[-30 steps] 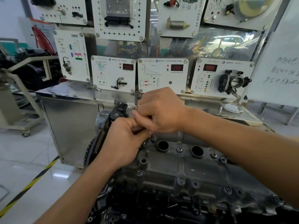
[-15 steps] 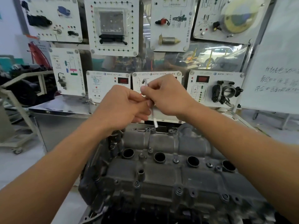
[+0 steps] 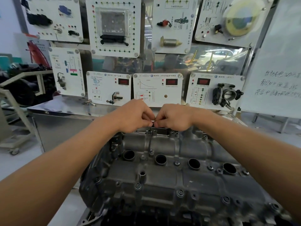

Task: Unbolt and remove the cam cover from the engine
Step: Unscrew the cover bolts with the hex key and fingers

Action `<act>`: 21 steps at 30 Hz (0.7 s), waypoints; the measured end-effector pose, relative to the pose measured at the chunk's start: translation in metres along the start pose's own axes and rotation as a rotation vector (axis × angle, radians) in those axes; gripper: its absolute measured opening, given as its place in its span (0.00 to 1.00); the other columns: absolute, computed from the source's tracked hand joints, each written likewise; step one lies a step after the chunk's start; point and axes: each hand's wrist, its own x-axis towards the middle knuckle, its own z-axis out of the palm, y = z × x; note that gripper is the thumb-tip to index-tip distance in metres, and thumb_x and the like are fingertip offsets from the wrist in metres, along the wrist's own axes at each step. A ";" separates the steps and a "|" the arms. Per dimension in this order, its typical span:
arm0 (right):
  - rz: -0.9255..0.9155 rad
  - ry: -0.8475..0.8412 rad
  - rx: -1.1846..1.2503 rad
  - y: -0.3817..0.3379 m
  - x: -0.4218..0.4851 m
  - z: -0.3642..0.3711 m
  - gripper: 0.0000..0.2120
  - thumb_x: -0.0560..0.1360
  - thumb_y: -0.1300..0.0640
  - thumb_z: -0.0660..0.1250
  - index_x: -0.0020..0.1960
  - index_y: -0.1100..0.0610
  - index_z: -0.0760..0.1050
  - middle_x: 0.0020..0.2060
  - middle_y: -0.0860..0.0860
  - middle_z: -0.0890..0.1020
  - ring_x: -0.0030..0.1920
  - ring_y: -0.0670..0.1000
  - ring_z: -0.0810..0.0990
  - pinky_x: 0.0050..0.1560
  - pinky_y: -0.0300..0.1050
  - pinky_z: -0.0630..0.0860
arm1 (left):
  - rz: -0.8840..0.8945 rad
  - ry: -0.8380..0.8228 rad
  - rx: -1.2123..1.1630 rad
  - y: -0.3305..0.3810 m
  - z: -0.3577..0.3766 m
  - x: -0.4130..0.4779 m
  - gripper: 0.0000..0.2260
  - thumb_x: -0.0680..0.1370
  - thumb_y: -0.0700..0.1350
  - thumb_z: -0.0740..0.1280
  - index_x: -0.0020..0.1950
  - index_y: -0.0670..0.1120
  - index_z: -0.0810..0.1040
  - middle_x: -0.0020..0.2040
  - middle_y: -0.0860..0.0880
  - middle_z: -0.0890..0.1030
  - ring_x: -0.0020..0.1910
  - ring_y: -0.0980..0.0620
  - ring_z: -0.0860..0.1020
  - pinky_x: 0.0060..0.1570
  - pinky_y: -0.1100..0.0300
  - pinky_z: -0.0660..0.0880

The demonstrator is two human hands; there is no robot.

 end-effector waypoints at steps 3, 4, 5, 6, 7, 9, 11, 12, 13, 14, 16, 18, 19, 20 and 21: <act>0.001 -0.002 0.039 0.003 -0.004 0.002 0.22 0.82 0.56 0.63 0.29 0.56 0.66 0.19 0.42 0.67 0.23 0.42 0.65 0.30 0.38 0.62 | 0.003 0.000 -0.024 -0.003 0.006 0.001 0.10 0.75 0.38 0.74 0.55 0.47 0.86 0.44 0.55 0.85 0.44 0.64 0.83 0.54 0.63 0.80; 0.000 0.005 0.063 0.004 -0.005 0.004 0.22 0.82 0.56 0.63 0.30 0.57 0.66 0.19 0.43 0.66 0.23 0.43 0.64 0.29 0.36 0.62 | 0.006 0.006 -0.021 -0.003 0.006 0.002 0.09 0.75 0.38 0.74 0.54 0.47 0.86 0.42 0.56 0.84 0.43 0.65 0.82 0.53 0.64 0.80; 0.004 0.017 0.092 0.004 -0.007 0.005 0.21 0.82 0.56 0.63 0.30 0.57 0.67 0.19 0.43 0.65 0.23 0.43 0.64 0.28 0.36 0.62 | 0.009 0.015 -0.018 -0.003 0.007 0.002 0.09 0.76 0.39 0.74 0.54 0.47 0.86 0.41 0.57 0.84 0.42 0.66 0.82 0.52 0.65 0.80; 0.011 0.033 0.123 0.004 -0.008 0.006 0.21 0.82 0.55 0.63 0.30 0.58 0.67 0.19 0.44 0.65 0.23 0.44 0.63 0.27 0.36 0.61 | 0.011 0.025 -0.018 -0.003 0.007 0.002 0.09 0.76 0.39 0.74 0.54 0.47 0.86 0.40 0.57 0.84 0.41 0.66 0.82 0.51 0.66 0.79; 0.017 0.051 0.150 0.004 -0.008 0.008 0.21 0.82 0.55 0.64 0.31 0.58 0.67 0.20 0.44 0.64 0.23 0.44 0.62 0.26 0.35 0.61 | 0.011 0.034 -0.018 -0.003 0.007 0.002 0.08 0.76 0.39 0.74 0.54 0.47 0.86 0.40 0.57 0.84 0.41 0.66 0.82 0.51 0.67 0.79; 0.021 0.069 0.178 0.003 -0.009 0.010 0.22 0.81 0.56 0.64 0.30 0.58 0.66 0.19 0.44 0.64 0.22 0.44 0.61 0.25 0.34 0.60 | 0.011 0.046 -0.007 -0.003 0.007 0.002 0.08 0.76 0.39 0.74 0.54 0.46 0.86 0.41 0.56 0.84 0.41 0.64 0.81 0.50 0.66 0.79; 0.023 0.079 0.172 0.001 -0.010 0.012 0.21 0.82 0.56 0.63 0.30 0.59 0.67 0.19 0.44 0.65 0.21 0.44 0.62 0.25 0.34 0.60 | 0.010 0.053 0.017 -0.002 0.008 0.001 0.08 0.77 0.39 0.73 0.54 0.46 0.86 0.44 0.53 0.85 0.43 0.62 0.82 0.51 0.66 0.79; 0.034 0.084 0.165 0.000 -0.010 0.012 0.21 0.82 0.55 0.63 0.31 0.61 0.69 0.20 0.45 0.66 0.20 0.44 0.63 0.25 0.34 0.61 | 0.009 0.056 0.029 -0.002 0.008 0.001 0.08 0.77 0.39 0.73 0.55 0.46 0.86 0.45 0.52 0.86 0.44 0.61 0.82 0.51 0.65 0.78; 0.049 0.089 0.157 0.000 -0.010 0.012 0.21 0.82 0.54 0.63 0.32 0.64 0.71 0.21 0.47 0.67 0.20 0.44 0.64 0.25 0.35 0.62 | 0.006 0.058 0.041 -0.002 0.009 0.001 0.08 0.77 0.39 0.73 0.55 0.46 0.86 0.46 0.51 0.86 0.44 0.60 0.82 0.51 0.66 0.78; 0.060 0.094 0.151 -0.001 -0.011 0.012 0.22 0.82 0.54 0.63 0.33 0.65 0.73 0.21 0.47 0.69 0.20 0.44 0.65 0.25 0.35 0.63 | 0.003 0.058 0.052 -0.003 0.010 0.001 0.08 0.77 0.39 0.73 0.55 0.45 0.86 0.46 0.51 0.85 0.43 0.60 0.82 0.50 0.67 0.77; 0.064 0.097 0.126 -0.001 -0.016 0.009 0.20 0.81 0.54 0.64 0.34 0.62 0.76 0.21 0.46 0.75 0.20 0.42 0.69 0.25 0.33 0.66 | -0.001 0.062 0.066 -0.005 0.011 0.001 0.08 0.77 0.39 0.73 0.55 0.46 0.85 0.43 0.54 0.83 0.40 0.64 0.79 0.46 0.72 0.74; 0.049 0.090 0.055 0.000 -0.023 0.005 0.14 0.80 0.56 0.64 0.39 0.60 0.80 0.28 0.47 0.82 0.24 0.40 0.75 0.31 0.35 0.72 | 0.003 0.068 0.076 -0.006 0.011 0.001 0.07 0.77 0.40 0.73 0.54 0.46 0.86 0.40 0.56 0.80 0.39 0.67 0.77 0.44 0.75 0.72; 0.043 0.091 -0.001 0.001 -0.027 0.003 0.11 0.79 0.57 0.65 0.43 0.60 0.83 0.34 0.50 0.85 0.29 0.40 0.79 0.37 0.37 0.76 | 0.009 0.070 0.078 -0.006 0.012 0.001 0.07 0.77 0.40 0.73 0.54 0.46 0.86 0.39 0.57 0.80 0.39 0.67 0.77 0.45 0.74 0.73; 0.041 0.090 -0.055 0.002 -0.030 0.002 0.09 0.78 0.57 0.66 0.47 0.59 0.84 0.39 0.51 0.86 0.36 0.42 0.82 0.46 0.42 0.78 | 0.015 0.070 0.078 -0.005 0.012 0.001 0.07 0.76 0.40 0.73 0.53 0.46 0.86 0.39 0.56 0.80 0.40 0.66 0.78 0.46 0.72 0.75; 0.049 0.084 -0.099 0.004 -0.032 0.000 0.08 0.78 0.58 0.67 0.51 0.58 0.84 0.43 0.52 0.86 0.43 0.46 0.83 0.52 0.47 0.79 | 0.016 0.070 0.076 -0.005 0.012 0.001 0.07 0.76 0.40 0.73 0.53 0.47 0.86 0.39 0.56 0.81 0.40 0.66 0.78 0.49 0.68 0.76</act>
